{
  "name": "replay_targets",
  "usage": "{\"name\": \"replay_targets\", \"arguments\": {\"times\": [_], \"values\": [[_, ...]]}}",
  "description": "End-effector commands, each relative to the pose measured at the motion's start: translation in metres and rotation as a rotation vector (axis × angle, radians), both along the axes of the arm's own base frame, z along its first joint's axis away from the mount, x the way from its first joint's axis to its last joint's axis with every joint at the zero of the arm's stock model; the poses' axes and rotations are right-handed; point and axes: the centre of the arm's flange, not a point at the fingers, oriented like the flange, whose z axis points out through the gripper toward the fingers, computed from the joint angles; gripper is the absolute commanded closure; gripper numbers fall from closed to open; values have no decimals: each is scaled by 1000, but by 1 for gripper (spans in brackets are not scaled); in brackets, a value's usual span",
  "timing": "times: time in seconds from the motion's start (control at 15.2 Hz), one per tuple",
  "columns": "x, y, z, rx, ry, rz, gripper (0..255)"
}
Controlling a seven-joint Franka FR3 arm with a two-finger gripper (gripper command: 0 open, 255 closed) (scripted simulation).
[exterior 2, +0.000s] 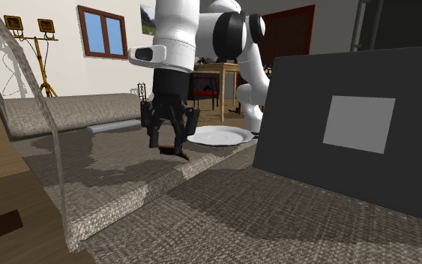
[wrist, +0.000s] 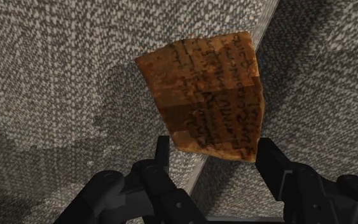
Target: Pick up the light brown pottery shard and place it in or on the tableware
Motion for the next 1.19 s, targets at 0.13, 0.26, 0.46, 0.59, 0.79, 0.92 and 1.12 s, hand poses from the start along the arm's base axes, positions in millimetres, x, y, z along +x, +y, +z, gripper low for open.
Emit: {"name": "replay_targets", "arguments": {"times": [0.13,0.26,0.46,0.59,0.79,0.92,1.12], "values": [[-1,1,21,0,0,0,255],[-1,1,32,0,0,0,255],[-11,-7,42,0,0,0,255],[-32,-23,44,0,0,0,255],[-34,-21,44,0,0,1,0],[-3,-69,35,203,195,-439,0],[-6,-72,32,193,180,-424,0]]}}
